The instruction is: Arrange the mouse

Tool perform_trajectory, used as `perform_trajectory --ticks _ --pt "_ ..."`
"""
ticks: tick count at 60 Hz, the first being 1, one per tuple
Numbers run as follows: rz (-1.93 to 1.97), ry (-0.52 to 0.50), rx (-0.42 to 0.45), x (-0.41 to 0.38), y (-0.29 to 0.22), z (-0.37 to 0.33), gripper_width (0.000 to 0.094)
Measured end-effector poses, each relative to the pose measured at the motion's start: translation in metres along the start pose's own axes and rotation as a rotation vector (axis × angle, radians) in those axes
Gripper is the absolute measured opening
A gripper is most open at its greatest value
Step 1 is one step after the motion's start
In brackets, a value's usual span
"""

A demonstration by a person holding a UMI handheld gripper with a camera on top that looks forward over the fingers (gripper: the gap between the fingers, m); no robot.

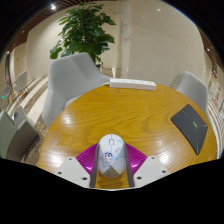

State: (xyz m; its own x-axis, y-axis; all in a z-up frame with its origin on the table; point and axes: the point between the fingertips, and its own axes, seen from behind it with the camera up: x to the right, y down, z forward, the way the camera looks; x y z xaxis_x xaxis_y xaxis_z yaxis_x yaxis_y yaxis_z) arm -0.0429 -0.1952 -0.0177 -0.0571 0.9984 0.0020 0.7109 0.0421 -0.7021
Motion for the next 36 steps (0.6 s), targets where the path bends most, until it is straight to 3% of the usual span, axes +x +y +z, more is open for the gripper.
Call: perform_trajectory --ticks 8,17,29,36 --pt "0.011 -0.031 -0.008 -0.002 -0.007 -0.012 0.0364" --pt "0.013 -0.041 0.075 0.024 -0.062 -0.049 0.0362" --pt "0.072 0.031 0.159 0.152 -0.142 -0.058 0.0361" --pt "0.082 0.126 0.152 0.252 -0.144 -0.034 0.0359"
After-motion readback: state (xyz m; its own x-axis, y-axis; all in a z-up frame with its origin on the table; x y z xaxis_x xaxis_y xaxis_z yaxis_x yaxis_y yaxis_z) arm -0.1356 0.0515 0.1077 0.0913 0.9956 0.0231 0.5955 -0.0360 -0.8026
